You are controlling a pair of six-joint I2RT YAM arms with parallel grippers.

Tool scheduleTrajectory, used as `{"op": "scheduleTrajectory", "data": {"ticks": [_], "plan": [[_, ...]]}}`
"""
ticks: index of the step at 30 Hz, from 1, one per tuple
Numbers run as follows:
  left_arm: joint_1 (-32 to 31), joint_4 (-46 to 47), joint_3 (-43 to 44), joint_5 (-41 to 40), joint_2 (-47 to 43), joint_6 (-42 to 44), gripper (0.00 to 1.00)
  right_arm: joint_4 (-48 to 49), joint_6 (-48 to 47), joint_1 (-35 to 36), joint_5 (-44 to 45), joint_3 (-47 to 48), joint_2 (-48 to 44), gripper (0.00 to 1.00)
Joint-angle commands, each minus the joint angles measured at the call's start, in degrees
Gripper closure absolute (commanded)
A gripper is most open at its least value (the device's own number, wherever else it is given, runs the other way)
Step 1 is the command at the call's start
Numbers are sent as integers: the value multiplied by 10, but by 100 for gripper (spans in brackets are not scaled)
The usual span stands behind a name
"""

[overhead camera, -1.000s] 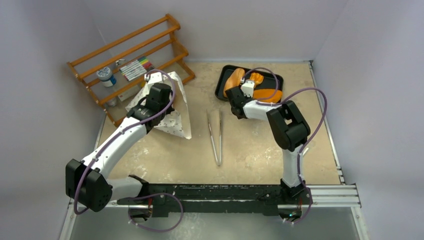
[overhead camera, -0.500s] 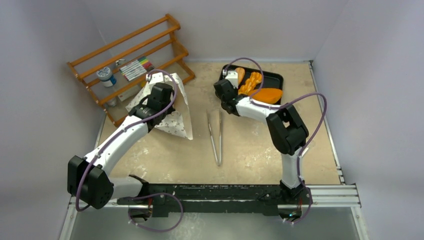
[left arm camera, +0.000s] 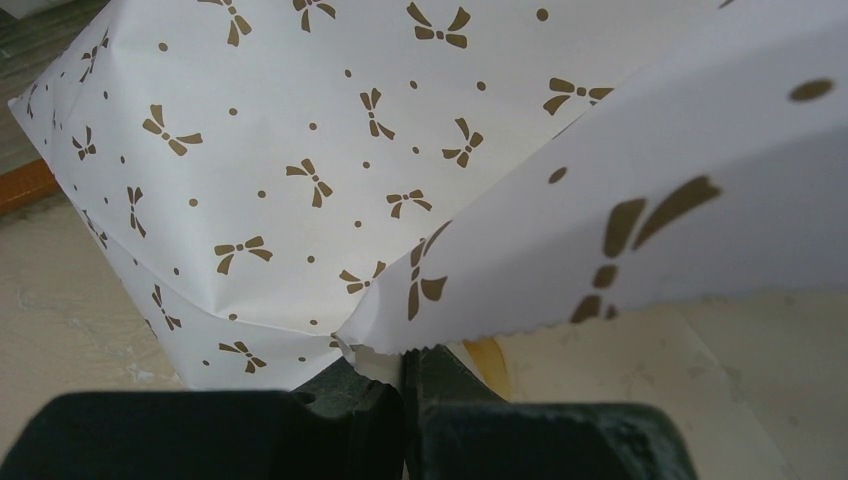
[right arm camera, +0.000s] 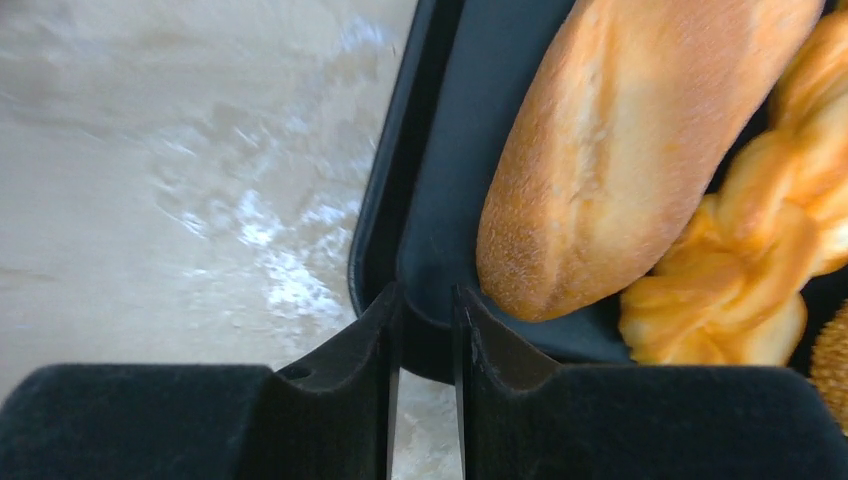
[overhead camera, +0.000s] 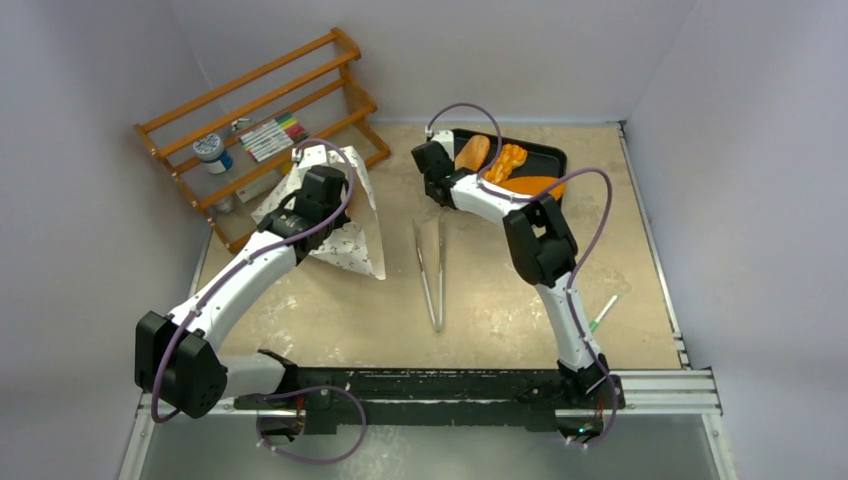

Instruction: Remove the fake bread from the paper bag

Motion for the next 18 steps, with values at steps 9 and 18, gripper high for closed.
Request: {"op": "scheduleTrajectory", "data": {"ticks": [9,18], "plan": [[7,29,16,-13,-16,3,100,-41,-14,-12,-24,75,29,68],[7,31,14,-13,-15,1,100,-71,-30,-12,-46,127,69,68]]}}
